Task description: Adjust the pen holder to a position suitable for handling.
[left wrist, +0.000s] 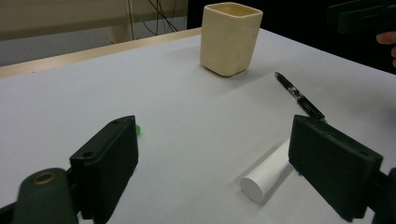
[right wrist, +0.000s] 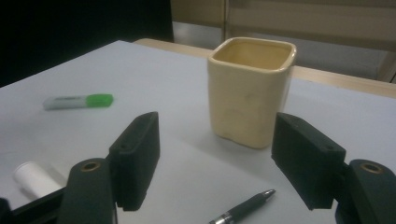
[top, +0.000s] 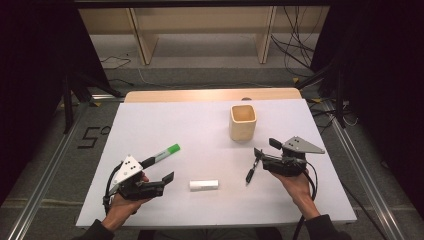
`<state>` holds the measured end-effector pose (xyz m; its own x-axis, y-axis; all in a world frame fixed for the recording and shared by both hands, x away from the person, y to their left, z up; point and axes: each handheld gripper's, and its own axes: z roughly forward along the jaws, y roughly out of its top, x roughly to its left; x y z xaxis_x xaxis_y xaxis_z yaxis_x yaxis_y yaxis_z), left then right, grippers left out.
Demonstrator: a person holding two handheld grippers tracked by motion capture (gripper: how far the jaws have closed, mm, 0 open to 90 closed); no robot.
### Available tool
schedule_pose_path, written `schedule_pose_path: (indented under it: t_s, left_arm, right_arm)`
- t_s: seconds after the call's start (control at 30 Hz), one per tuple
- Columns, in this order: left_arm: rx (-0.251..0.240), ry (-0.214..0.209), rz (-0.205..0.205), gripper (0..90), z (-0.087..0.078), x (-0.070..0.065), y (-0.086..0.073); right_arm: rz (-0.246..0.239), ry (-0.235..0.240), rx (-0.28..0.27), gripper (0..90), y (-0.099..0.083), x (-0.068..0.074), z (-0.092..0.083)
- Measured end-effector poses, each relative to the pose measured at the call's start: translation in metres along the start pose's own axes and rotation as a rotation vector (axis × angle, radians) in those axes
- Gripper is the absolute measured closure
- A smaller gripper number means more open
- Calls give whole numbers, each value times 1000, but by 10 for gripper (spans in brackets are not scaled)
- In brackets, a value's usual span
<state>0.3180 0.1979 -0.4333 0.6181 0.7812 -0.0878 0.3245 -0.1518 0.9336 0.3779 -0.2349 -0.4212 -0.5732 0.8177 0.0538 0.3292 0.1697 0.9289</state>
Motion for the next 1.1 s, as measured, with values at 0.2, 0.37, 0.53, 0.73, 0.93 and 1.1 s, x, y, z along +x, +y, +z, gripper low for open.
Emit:
schedule_pose_path:
  t_s: [0.2, 0.37, 0.53, 0.73, 0.93, 1.1]
  left_arm:
    - [0, 0, 0, 153, 0, 0, 0]
    - [0, 0, 0, 153, 0, 0, 0]
    - [0, 1, -2, 153, 0, 0, 0]
    - [-2, 3, -3, 153, 0, 1, 0]
    - [-4, 3, -3, 153, 1, 1, 0]
    - [-5, 4, -6, 153, 1, 1, 0]
  right_arm:
    - [14, -48, 29, 418, 2, -11, 9]
    - [24, -75, 51, 463, 4, -21, 21]
    - [49, -106, 60, 561, 6, -31, 30]
    - [75, -152, 76, 687, 6, -42, 38]
    - [139, -161, 103, 838, 5, -59, 55]
    - [156, -162, 127, 900, 4, -69, 74]
